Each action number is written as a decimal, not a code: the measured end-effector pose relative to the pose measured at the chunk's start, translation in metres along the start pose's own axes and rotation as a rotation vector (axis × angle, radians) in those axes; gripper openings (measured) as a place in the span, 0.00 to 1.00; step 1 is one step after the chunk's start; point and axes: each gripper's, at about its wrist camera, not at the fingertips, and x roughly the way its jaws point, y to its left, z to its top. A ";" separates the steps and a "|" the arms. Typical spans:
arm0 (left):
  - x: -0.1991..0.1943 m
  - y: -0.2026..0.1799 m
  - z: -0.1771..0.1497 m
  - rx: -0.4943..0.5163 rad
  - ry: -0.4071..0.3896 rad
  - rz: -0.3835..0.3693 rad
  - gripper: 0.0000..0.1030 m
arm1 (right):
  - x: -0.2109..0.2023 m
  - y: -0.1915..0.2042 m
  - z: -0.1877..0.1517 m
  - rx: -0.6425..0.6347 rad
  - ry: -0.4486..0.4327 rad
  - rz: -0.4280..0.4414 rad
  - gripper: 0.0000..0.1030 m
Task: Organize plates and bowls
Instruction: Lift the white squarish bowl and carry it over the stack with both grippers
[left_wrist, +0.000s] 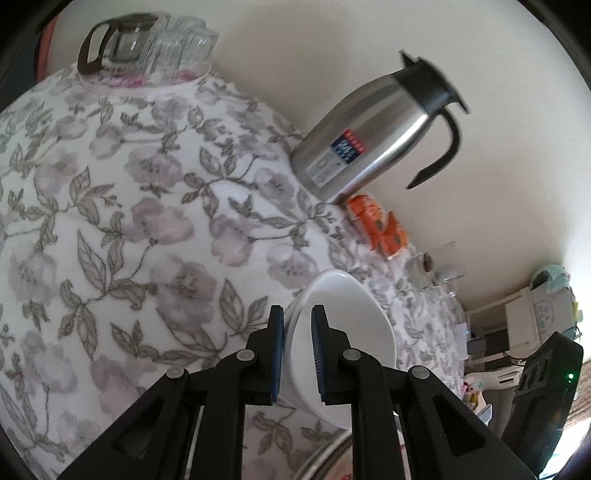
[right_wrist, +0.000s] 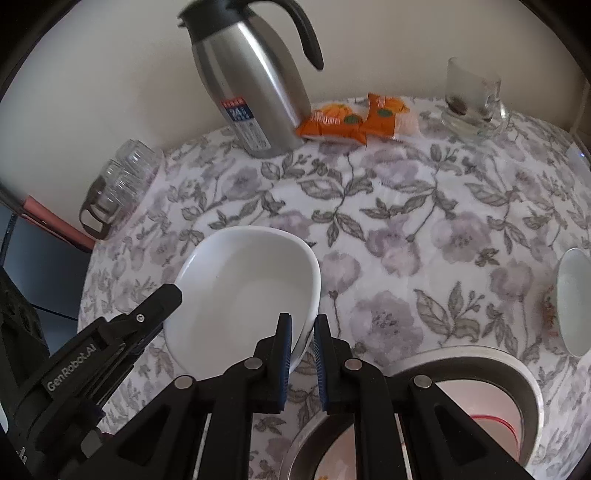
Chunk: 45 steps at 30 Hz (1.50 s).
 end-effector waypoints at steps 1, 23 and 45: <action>-0.005 -0.004 -0.001 0.010 -0.011 0.003 0.15 | -0.006 0.000 -0.001 -0.005 -0.011 0.005 0.13; -0.073 -0.076 -0.056 0.180 -0.126 -0.073 0.15 | -0.105 -0.044 -0.045 -0.022 -0.216 0.069 0.13; -0.089 -0.130 -0.119 0.385 -0.128 -0.080 0.15 | -0.161 -0.097 -0.098 0.032 -0.360 0.055 0.15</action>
